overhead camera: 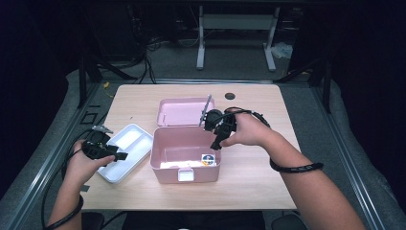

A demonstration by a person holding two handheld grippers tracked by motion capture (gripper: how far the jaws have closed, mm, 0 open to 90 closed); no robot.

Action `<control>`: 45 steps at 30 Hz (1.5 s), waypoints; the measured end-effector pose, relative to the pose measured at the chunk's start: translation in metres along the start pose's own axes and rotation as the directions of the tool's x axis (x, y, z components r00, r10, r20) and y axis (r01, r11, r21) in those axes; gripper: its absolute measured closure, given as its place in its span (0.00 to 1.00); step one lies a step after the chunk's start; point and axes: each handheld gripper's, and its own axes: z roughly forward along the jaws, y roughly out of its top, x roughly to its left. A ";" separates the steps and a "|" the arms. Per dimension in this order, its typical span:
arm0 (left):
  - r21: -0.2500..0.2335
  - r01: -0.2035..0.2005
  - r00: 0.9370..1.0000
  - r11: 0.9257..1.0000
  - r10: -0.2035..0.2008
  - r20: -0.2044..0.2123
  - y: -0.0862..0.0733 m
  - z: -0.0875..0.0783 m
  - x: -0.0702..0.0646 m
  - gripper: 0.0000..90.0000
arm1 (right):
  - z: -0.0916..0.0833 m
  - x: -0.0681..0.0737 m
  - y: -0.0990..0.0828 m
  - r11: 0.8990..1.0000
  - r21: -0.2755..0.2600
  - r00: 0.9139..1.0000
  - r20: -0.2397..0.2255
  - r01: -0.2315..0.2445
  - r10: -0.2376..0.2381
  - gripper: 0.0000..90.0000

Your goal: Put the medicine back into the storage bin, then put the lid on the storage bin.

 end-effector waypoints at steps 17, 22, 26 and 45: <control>0.020 -0.025 1.000 0.999 0.025 -0.003 0.001 0.008 0.000 0.57 | 0.008 -0.015 -0.068 0.987 -0.039 0.986 0.061 -0.155 0.157 0.48; 0.022 -0.022 0.999 1.000 0.022 -0.023 0.003 0.009 0.002 0.62 | 0.020 -0.019 -0.087 0.969 -0.071 0.968 0.074 -0.235 0.240 0.48; 0.012 -0.023 1.000 1.000 0.023 -0.013 0.004 0.008 0.004 0.62 | 0.029 -0.020 -0.098 0.953 -0.102 0.952 0.083 -0.287 0.295 0.48; 0.176 -0.123 0.988 0.977 0.137 -0.071 0.011 0.019 0.018 0.55 | 0.069 -0.006 -0.126 0.906 -0.190 0.902 0.143 -0.378 0.407 0.48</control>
